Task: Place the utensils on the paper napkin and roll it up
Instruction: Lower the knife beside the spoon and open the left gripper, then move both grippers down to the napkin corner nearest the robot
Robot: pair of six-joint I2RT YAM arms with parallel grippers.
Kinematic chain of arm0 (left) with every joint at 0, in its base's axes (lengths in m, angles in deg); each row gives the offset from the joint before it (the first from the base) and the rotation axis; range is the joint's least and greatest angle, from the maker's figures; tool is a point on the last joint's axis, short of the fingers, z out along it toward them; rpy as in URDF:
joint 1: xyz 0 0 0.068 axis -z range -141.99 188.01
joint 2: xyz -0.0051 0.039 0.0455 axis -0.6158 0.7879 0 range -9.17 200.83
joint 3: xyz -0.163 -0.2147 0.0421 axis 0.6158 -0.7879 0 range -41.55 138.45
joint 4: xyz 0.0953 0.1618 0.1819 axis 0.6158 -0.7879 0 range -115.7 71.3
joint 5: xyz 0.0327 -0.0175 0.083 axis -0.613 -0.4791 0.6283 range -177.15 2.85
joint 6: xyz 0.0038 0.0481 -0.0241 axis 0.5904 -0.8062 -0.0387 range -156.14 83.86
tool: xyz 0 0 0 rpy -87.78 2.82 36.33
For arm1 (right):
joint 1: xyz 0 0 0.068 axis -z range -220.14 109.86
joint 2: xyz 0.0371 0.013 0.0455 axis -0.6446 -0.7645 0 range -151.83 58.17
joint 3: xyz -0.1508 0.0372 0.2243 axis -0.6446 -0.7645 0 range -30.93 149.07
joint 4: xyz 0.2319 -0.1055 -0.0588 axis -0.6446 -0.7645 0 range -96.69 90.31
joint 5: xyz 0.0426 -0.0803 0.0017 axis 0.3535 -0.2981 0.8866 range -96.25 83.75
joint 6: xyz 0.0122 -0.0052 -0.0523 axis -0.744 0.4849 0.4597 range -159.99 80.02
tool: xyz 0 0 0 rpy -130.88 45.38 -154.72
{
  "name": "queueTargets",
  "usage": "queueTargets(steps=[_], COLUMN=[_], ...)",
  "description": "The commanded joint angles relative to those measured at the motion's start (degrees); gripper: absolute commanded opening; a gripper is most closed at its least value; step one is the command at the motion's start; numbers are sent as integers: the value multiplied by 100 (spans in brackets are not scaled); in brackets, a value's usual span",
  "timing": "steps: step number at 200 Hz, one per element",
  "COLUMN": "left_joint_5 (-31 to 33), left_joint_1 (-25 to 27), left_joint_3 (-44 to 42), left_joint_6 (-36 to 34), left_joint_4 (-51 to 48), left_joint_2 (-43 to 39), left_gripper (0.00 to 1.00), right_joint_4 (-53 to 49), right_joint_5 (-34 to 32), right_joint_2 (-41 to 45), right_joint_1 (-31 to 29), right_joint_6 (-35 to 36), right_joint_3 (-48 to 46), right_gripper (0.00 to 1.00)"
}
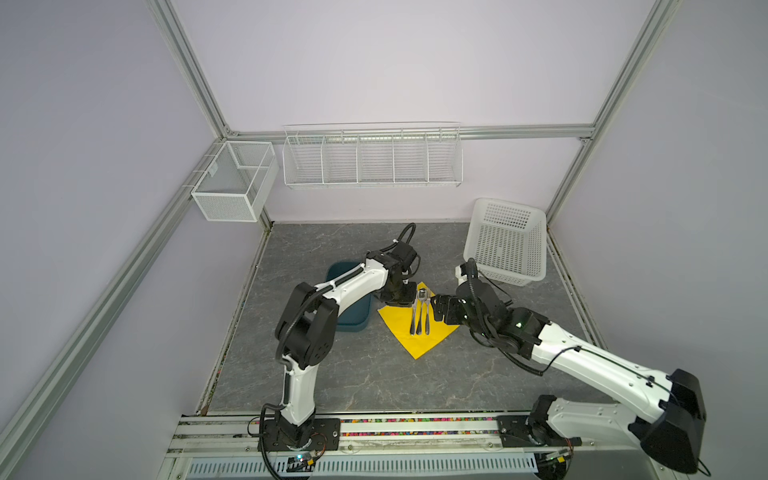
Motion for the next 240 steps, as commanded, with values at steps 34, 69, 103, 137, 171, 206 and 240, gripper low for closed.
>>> queueTargets(steps=[34,69,103,137,171,206,240], left_joint_5=[545,615,1001,1294,1457,770,442], left_joint_1=[-106,-318,-677,-875,-872,-812,-811], left_joint_3=[-767,-1025,-1241,-1567,-1917,-2813,-3632], left_joint_6=[390,664,752,646,670,792,880], left_joint_4=[663,705,526,478,495,1195,1592], left_joint_2=[-655,-533,-559,-931,-1397,-2285,-3114], left_gripper=[25,25,25,25,26,27,29], right_joint_4=[428,387,70,177,610,1145,1565], right_joint_5=[-154,34,787,1476,1912,2263,2254], right_joint_2=[251,146,-203,-417,-501,-740,-908], right_joint_1=[32,28,43,37,7,-229,-537], right_joint_6=[-88,-285,52,-40,-684,-1736,-2682], right_joint_3=[-428,-497,-79,-150,-673,-1066,-1405], right_gripper=[89,89,89,89,89,90,92])
